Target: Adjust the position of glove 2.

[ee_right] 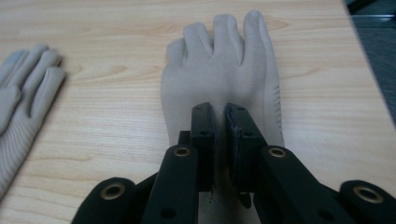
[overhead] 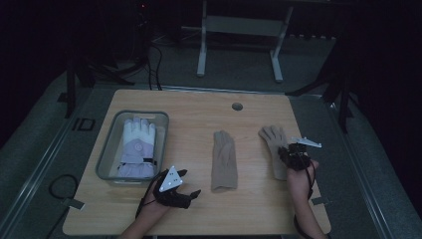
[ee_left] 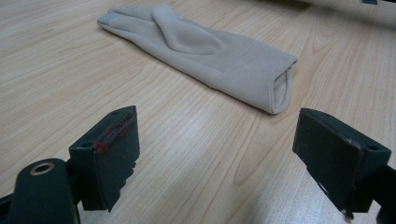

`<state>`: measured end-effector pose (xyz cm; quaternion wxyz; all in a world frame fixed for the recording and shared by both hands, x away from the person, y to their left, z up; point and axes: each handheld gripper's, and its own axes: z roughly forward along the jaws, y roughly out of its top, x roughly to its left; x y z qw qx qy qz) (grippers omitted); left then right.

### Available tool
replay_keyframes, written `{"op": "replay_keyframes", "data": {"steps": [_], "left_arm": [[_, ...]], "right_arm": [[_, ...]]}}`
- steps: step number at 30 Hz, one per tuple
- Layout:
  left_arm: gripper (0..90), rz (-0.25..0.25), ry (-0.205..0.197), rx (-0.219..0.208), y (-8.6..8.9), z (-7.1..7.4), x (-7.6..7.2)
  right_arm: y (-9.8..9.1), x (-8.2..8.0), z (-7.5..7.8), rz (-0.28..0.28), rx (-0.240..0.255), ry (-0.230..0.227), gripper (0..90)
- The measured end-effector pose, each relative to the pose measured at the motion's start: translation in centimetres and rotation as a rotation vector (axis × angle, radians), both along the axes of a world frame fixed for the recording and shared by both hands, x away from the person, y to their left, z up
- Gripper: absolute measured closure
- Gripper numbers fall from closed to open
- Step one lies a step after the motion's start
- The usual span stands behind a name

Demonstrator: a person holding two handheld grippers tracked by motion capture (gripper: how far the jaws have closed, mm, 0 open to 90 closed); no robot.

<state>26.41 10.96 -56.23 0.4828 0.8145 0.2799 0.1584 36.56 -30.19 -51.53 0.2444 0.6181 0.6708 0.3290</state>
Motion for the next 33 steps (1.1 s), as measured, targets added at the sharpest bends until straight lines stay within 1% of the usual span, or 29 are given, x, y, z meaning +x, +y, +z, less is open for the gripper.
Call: {"op": "replay_keyframes", "data": {"steps": [2, 3, 4, 6, 7, 9, 10, 11, 12, 14, 15, 16, 17, 22, 25, 26, 27, 28, 29, 31, 32, 33], "left_arm": [[14.9, -0.001, -0.002, -0.003, 0.0, 0.0, 0.0], [14.8, -0.002, -0.003, -0.003, 0.0, 0.1, -0.1], [14.9, -0.002, -0.003, -0.003, 0.0, 0.1, -0.1], [14.8, -0.003, -0.004, -0.004, 0.0, 0.1, -0.1], [14.8, -0.004, -0.006, -0.005, 0.0, 0.1, -0.1], [14.8, -0.005, -0.006, -0.007, -0.1, 0.2, 0.0], [14.8, -0.005, -0.006, -0.007, -0.1, 0.2, 0.0], [14.9, -0.006, -0.006, -0.007, -0.1, 0.2, 0.0], [14.8, -0.006, -0.006, -0.007, -0.1, 0.2, 0.0], [14.8, -0.005, -0.006, -0.01, -0.1, 0.2, 0.0], [14.9, -0.005, -0.006, -0.012, -0.1, 0.2, 0.0], [14.9, -0.005, -0.006, -0.012, -0.1, 0.2, 0.0], [14.9, -0.006, -0.007, -0.014, -0.1, 0.2, 0.0], [14.9, -0.007, -0.007, -0.012, -0.1, 0.2, 0.0], [14.9, -0.008, -0.007, -0.013, -0.1, 0.2, -0.1], [14.9, -0.008, -0.007, -0.013, -0.1, 0.2, -0.1], [14.9, -0.007, -0.009, -0.013, -0.1, 0.2, -0.1], [14.8, -0.007, -0.009, -0.013, -0.1, 0.2, -0.1], [14.9, -0.006, -0.008, -0.016, -0.1, 0.2, -0.1], [14.8, -0.008, -0.011, -0.017, -0.2, 0.3, -0.2], [14.8, -0.01, -0.013, -0.018, -0.2, 0.3, -0.2], [14.8, -0.01, -0.014, -0.016, -0.2, 0.3, -0.3]], "right_arm": [[0.3, -0.7, -0.2, -0.026, -0.007, 0.005, 82.4], [0.3, -0.9, -0.3, -0.036, -0.002, 0.008, 82.4], [0.4, -1.2, -0.5, -0.049, 0.015, 0.017, 82.4], [0.5, -1.5, -0.7, -0.049, 0.013, 0.021, 82.3], [0.7, -1.9, -1.1, -0.042, 0.013, 0.036, 82.2], [0.9, -2.0, -1.4, -0.04, 0.006, 0.044, 81.9], [1.0, -2.1, -1.6, -0.037, 0.012, 0.056, 81.6], [1.0, -2.1, -1.8, -0.034, 0.009, 0.062, 81.1], [1.1, -2.2, -2.0, -0.035, 0.018, 0.067, 80.0], [1.2, -2.2, -2.5, -0.019, 0.017, 0.085, 76.1], [1.1, -2.2, -2.7, -0.015, 0.011, 0.079, 72.8], [1.1, -2.2, -2.7, -0.015, 0.011, 0.079, 72.8], [1.2, -2.1, -3.0, 0.001, 0.0, 0.086, 70.2], [1.1, -2.1, -3.0, 0.017, -0.005, 0.088, 67.7], [0.6, -2.0, -2.6, 0.04, 0.007, 0.084, 62.3], [0.6, -2.0, -2.6, 0.04, 0.007, 0.084, 62.3], [0.4, -2.1, -2.3, 0.076, -0.01, 0.074, 60.9], [0.4, -2.1, -2.3, 0.076, -0.01, 0.074, 60.9], [0.2, -2.1, -2.1, 0.114, -0.021, 0.073, 59.4], [-0.1, -2.0, -2.0, 0.122, -0.04, 0.072, 59.3], [-0.2, -2.0, -1.9, 0.137, -0.029, 0.067, 58.6], [-0.4, -2.0, -1.8, 0.162, -0.029, 0.055, 57.8]]}}
